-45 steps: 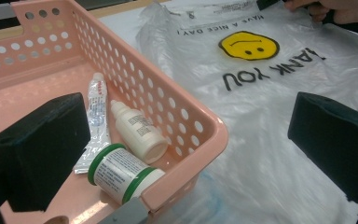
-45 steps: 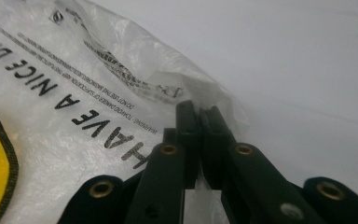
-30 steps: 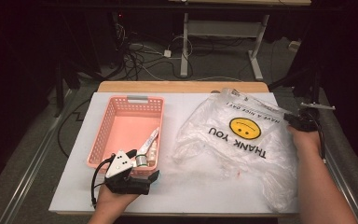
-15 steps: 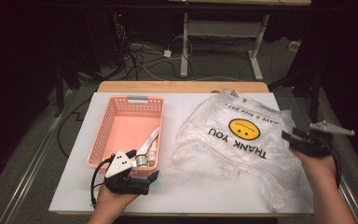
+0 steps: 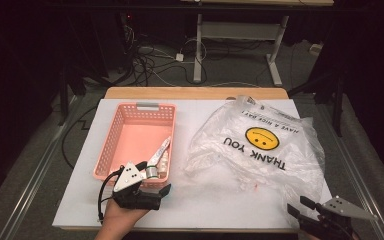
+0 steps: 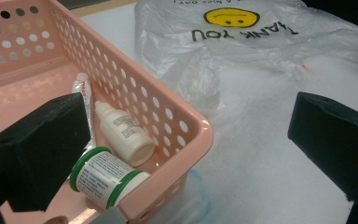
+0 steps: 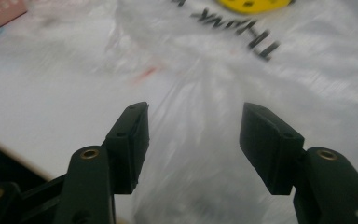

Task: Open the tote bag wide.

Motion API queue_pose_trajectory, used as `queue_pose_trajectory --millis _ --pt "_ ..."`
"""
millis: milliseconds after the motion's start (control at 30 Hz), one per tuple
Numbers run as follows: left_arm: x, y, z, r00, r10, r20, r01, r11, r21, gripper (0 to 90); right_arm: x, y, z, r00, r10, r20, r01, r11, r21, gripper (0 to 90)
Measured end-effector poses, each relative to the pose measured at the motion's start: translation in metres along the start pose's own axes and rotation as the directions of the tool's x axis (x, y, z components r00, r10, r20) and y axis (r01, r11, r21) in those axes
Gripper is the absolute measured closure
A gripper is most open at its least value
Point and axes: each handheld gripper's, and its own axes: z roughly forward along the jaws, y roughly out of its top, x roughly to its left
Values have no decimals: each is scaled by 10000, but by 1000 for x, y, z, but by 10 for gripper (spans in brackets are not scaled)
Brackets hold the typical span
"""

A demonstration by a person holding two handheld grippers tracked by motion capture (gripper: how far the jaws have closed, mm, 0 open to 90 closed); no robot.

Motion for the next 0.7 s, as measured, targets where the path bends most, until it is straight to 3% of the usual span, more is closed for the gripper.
queue_pose_trajectory --millis 100,133,200,233,467,500,600,700 --pt "-1 0 1 10000 55 32 -55 10000 31 0 2 -6 5 9999 -15 -141 22 9988 488 462" --pt "-1 1 1 10000 84 27 -84 10000 17 0 3 -7 11 9996 -183 -195 200 9958 897 632" --pt "-1 1 1 9999 104 31 -104 9999 11 0 4 -8 16 9987 -429 -272 457 9926 1127 824" --pt "-1 1 1 9999 101 25 -101 9999 0 0 7 -7 16 9981 -490 -370 531 9917 1172 878" --pt "1 1 1 10000 -2 10 2 10000 -50 0 28 1 20 9909 -885 -1015 970 9919 822 897" --pt "2 1 1 10000 2 -5 -2 10000 -60 0 39 4 24 9855 -1072 -1318 1159 9914 606 896" --pt "2 1 0 10000 21 -69 -22 9999 -114 0 46 7 30 9811 -1202 -1513 1310 9894 632 896" --pt "2 2 -1 9999 -59 -134 56 9998 -181 0 52 10 35 9772 -1316 -1667 1434 9878 608 840"
